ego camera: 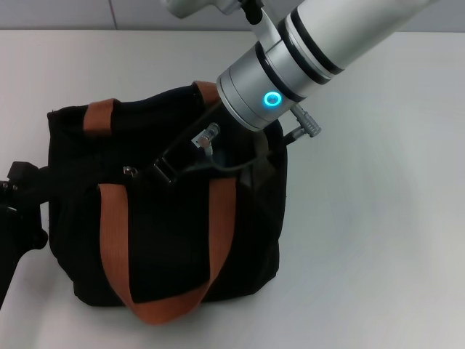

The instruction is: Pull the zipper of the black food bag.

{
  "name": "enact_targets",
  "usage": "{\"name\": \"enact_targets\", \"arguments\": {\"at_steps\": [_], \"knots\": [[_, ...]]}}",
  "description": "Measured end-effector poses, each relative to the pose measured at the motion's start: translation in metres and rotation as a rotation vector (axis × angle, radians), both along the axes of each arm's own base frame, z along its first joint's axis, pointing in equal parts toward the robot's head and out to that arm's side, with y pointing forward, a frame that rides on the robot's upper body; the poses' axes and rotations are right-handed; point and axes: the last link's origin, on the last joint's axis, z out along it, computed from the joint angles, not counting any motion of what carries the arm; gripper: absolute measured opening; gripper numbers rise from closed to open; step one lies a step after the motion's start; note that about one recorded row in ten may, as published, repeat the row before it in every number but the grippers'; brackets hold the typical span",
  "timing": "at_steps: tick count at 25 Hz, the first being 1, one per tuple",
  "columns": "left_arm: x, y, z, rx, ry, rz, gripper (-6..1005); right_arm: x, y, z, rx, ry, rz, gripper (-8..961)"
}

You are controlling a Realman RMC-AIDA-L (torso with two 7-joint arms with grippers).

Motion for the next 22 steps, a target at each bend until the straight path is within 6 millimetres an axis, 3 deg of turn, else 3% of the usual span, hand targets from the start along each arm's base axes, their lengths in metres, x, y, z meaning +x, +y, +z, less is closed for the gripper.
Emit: {"name": "enact_targets", "arguments": {"at_steps": [1,3,13,22], "knots": [[0.000,0.000,0.000,0.000,-0.001,0.000,13,0.000,0.000,0.000,0.001,0.000,0.011,181],[-0.001,0.001,0.001,0.005,-0.001,0.003,13,0.002,0.002,0.001,0.021,0.004,0.027,-5],[-0.003,0.002,0.002,0.012,0.001,0.021,13,0.012,0.019,0.022,0.165,0.006,0.043,9],[-0.010,0.001,-0.002,-0.018,0.021,0.067,14,0.009,0.016,0.026,0.135,0.006,0.055,34]]}}
